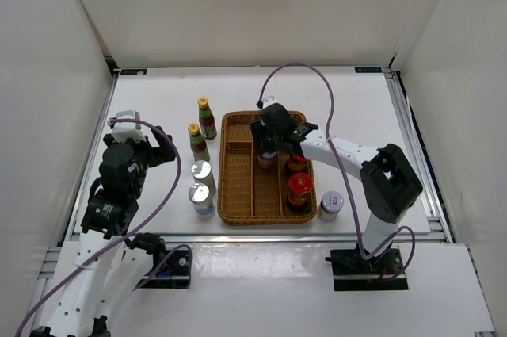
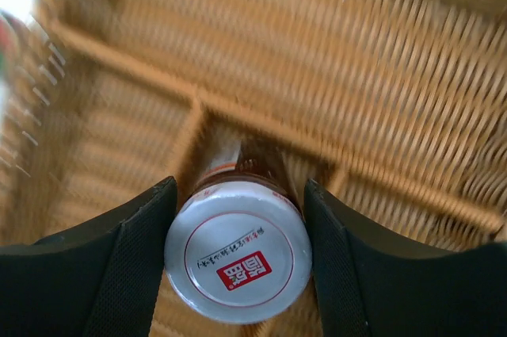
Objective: Organize the condiment bottles
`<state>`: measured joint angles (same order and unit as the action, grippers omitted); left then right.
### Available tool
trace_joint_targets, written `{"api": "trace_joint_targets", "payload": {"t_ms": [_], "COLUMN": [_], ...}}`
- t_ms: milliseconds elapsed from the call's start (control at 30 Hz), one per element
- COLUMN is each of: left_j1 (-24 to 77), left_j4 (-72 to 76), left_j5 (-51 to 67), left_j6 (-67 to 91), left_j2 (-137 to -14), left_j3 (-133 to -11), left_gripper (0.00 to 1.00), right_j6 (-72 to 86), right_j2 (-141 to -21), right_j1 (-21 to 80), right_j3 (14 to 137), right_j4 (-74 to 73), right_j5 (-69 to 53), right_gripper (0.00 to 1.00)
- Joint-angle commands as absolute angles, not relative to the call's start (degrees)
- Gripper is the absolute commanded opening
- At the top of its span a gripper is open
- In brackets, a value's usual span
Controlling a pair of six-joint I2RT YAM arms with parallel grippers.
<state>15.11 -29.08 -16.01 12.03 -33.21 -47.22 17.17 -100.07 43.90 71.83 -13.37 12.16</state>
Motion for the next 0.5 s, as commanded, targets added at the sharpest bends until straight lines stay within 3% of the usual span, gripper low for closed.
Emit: {"api": "trace_joint_targets", "payload": {"t_ms": [0,233,300,433,467], "left_j1": [15.21,15.21,15.21,15.21,15.21], "left_j4": [-28.39,-28.39,-28.39,-28.39,-28.39], "left_j5": [-15.21,-15.21,-15.21,-15.21,-15.21], "left_j6": [11.69,11.69,11.69,11.69,11.69], "left_j2": [-32.78,-32.78,-32.78,-32.78,-32.78], "left_j3": [-46.67,-46.67,-46.67,-46.67,-46.67], "left_gripper": [0.99,0.99,0.99,0.99,0.99], "right_j6": [18.11,17.58,17.58,17.58,17.58], "right_j2": [-95.10,-94.38,-95.44,-96.59,-96.59], "right_j1": [44.12,44.12,44.12,44.12,44.12], "right_j3": [70.05,67.94,68.55,69.87,69.87], "right_j4": [-11.87,-11.77,-12.48,-12.48,-12.48], "right_j5": [13.01,13.54,12.74,10.47,10.46], "right_gripper": [0.00,0.00,0.16,0.32,0.47]}}
